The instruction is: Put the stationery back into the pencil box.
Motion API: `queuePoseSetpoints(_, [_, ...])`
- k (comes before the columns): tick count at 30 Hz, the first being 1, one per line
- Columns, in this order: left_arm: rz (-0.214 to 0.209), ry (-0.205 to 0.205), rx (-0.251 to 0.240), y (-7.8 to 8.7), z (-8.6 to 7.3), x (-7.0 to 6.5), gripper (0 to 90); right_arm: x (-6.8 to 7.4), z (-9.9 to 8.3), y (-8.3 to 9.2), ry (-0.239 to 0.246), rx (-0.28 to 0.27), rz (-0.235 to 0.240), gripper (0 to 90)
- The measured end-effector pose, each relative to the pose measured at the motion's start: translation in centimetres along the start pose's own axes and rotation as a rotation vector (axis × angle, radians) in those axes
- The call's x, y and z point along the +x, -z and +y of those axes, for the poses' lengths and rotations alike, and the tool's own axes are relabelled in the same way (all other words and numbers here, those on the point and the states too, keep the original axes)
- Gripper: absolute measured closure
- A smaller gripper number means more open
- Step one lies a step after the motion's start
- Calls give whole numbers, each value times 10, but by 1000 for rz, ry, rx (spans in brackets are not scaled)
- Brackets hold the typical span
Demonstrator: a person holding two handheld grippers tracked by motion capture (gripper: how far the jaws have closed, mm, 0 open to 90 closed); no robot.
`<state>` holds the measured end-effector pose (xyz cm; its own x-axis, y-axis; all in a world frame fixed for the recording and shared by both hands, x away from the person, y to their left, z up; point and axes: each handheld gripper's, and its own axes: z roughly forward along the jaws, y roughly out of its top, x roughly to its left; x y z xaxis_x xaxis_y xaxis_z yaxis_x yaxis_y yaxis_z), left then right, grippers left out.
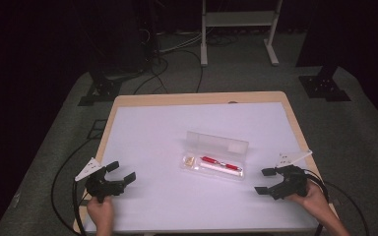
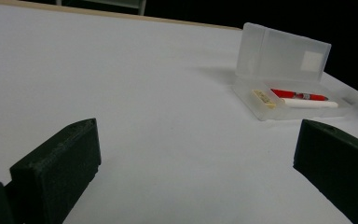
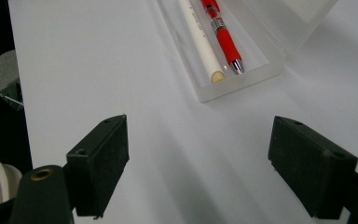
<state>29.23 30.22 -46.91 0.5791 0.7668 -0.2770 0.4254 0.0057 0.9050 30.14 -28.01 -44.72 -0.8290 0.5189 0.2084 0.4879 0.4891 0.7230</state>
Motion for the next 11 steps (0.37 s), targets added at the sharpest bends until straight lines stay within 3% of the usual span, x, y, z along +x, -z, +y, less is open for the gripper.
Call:
queuePoseSetpoints(5, [0,0,1,0,0,0,1,2,-8,1,-17,0,-1,194])
queuePoseSetpoints(11, [-4,-1,0,0,0,0,1,12,-22,5,-31,-22,-46,192])
